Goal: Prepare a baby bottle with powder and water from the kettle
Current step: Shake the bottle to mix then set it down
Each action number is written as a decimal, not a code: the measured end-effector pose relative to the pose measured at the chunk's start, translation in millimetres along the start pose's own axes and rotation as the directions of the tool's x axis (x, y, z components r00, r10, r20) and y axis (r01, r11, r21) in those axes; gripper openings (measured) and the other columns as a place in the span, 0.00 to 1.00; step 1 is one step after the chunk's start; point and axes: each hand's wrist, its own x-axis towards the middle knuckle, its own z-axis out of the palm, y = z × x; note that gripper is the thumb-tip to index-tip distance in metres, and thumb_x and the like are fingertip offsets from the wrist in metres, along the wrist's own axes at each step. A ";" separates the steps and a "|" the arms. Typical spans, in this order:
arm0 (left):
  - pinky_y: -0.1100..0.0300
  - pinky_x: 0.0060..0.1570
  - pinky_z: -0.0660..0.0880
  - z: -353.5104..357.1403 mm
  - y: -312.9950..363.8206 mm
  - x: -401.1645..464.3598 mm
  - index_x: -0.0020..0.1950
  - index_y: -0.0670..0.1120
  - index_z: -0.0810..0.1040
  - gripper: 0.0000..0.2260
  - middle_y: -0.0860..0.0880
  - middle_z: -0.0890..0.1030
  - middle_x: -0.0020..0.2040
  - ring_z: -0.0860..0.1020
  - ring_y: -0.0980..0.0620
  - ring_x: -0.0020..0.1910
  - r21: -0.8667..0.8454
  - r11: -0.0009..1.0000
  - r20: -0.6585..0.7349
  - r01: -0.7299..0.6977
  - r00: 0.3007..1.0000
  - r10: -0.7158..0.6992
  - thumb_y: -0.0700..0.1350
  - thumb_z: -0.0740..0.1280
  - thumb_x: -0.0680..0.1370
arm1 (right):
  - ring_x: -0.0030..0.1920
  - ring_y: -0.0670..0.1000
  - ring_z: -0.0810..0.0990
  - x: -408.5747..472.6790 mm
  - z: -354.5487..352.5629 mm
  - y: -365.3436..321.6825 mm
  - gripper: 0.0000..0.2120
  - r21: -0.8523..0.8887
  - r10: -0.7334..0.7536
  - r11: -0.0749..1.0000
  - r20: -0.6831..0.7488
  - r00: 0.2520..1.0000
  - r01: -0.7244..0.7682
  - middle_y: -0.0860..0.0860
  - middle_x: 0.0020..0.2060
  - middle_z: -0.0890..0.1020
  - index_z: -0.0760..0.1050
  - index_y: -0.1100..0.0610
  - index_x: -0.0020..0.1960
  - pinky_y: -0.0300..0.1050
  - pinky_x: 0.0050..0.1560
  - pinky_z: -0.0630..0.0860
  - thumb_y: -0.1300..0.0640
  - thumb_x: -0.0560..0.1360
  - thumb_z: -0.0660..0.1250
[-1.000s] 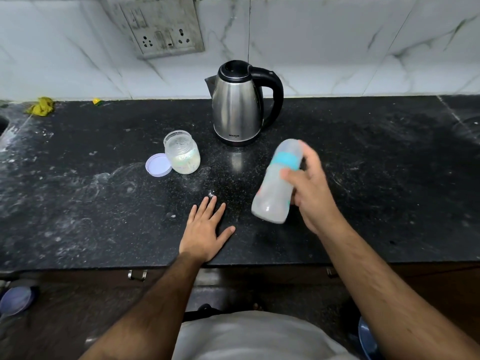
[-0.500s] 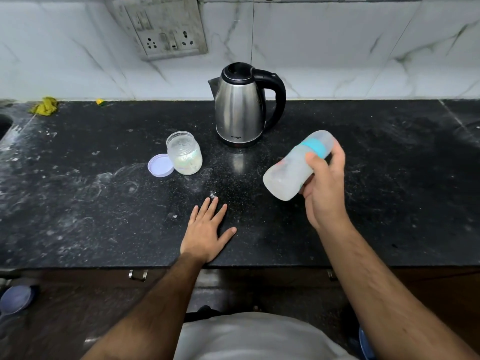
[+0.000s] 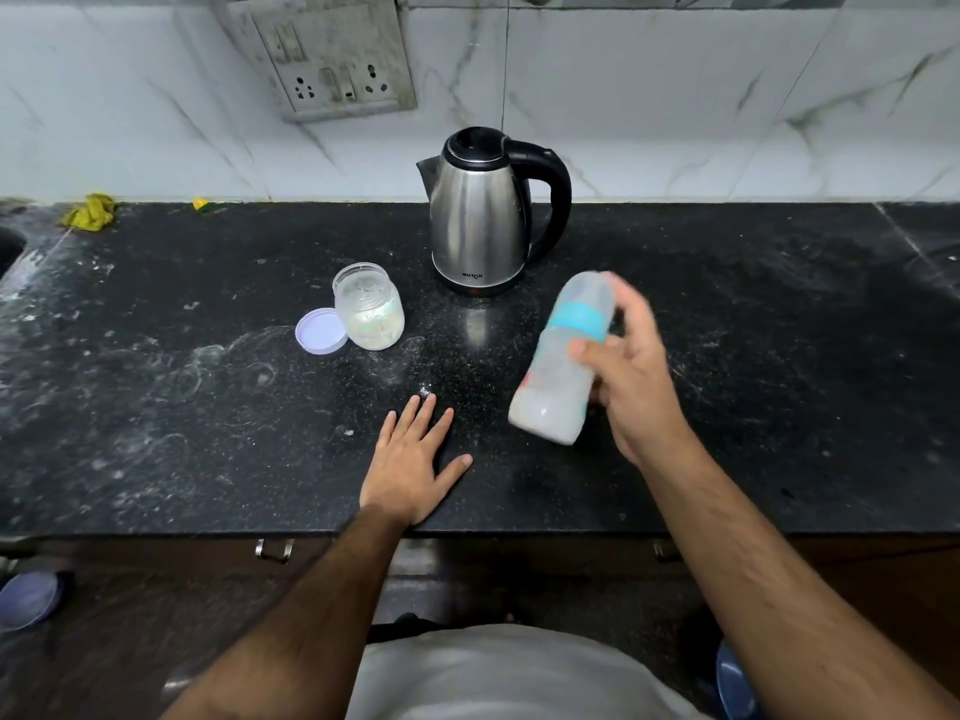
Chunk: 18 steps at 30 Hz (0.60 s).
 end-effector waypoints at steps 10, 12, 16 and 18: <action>0.50 0.78 0.41 -0.2 -0.2 0.0 0.80 0.54 0.57 0.34 0.51 0.51 0.81 0.43 0.53 0.80 0.001 1.000 0.000 -0.002 1.000 0.002 0.70 0.47 0.77 | 0.43 0.45 0.83 3.0 -4.1 -2.2 0.33 0.022 -0.005 1.000 -0.077 0.997 0.007 0.41 0.42 0.85 0.61 0.51 0.75 0.43 0.40 0.81 0.60 0.71 0.66; 0.50 0.78 0.41 -0.1 0.2 0.0 0.80 0.54 0.57 0.35 0.51 0.51 0.81 0.43 0.53 0.80 -0.001 1.000 -0.002 -0.002 1.000 0.002 0.70 0.47 0.77 | 0.43 0.45 0.83 8.1 -5.7 -1.6 0.31 0.106 -0.028 0.993 -0.207 0.978 0.051 0.40 0.41 0.84 0.61 0.52 0.75 0.44 0.41 0.81 0.58 0.73 0.65; 0.50 0.78 0.42 0.0 0.3 0.2 0.80 0.54 0.57 0.35 0.51 0.51 0.81 0.43 0.53 0.80 -0.005 1.000 0.000 0.001 1.000 -0.001 0.70 0.47 0.77 | 0.42 0.46 0.83 1.3 -1.2 -1.3 0.32 -0.036 0.010 0.999 0.036 0.999 -0.009 0.45 0.42 0.85 0.62 0.48 0.73 0.43 0.39 0.81 0.60 0.71 0.67; 0.50 0.78 0.42 0.4 -0.2 0.1 0.80 0.54 0.57 0.35 0.51 0.51 0.81 0.43 0.53 0.80 -0.004 1.000 0.000 0.002 1.000 -0.002 0.70 0.47 0.77 | 0.42 0.47 0.83 0.7 -1.3 -1.9 0.33 -0.021 -0.011 1.000 0.032 0.999 0.011 0.46 0.43 0.85 0.63 0.49 0.73 0.44 0.40 0.81 0.61 0.71 0.68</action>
